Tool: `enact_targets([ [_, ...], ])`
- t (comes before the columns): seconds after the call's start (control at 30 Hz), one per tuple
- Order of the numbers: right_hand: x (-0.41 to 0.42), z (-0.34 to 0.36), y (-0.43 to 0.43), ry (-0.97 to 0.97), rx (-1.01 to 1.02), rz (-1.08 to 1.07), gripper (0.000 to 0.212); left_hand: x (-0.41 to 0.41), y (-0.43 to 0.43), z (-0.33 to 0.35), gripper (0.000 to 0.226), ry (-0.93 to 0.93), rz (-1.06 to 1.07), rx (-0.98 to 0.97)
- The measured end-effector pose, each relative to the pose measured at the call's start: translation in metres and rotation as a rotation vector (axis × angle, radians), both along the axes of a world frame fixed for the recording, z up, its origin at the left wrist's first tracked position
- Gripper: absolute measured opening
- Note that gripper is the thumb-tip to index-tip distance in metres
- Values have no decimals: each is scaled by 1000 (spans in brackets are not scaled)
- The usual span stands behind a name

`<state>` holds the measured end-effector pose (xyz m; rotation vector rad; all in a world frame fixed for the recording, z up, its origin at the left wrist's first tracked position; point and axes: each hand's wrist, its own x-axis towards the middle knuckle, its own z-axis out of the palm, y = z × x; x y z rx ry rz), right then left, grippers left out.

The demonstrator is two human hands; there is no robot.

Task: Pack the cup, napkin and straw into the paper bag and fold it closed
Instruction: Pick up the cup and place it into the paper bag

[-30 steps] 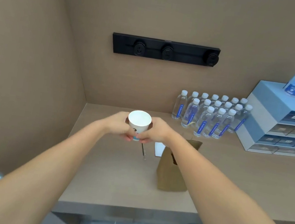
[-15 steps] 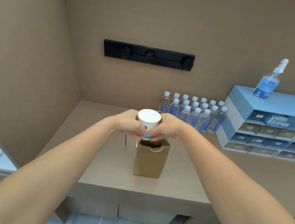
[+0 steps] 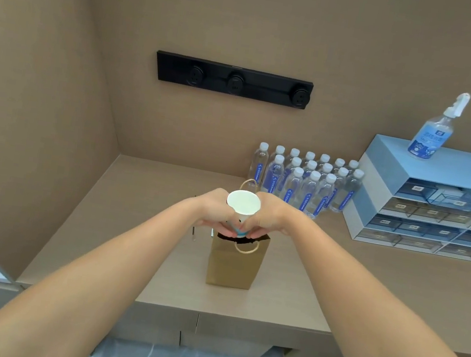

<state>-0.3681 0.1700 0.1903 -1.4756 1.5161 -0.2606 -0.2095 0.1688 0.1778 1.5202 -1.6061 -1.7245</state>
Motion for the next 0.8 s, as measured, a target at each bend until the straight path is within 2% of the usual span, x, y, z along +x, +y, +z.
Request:
enact_targets([
  [0.37, 9, -22, -14, 249, 81, 29, 58, -19, -19, -14, 48, -296, 6, 158],
  [0.57, 17, -21, -19, 487, 44, 166, 69, -40, -21, -10, 50, -605, -74, 117],
  [0.7, 19, -23, -25, 628, -2, 304, 36, -47, -20, -11, 46, -697, -67, 104],
  [0.8, 20, -31, -26, 722, -40, 384, 26, -47, -20, -19, 37, -661, -58, 157],
])
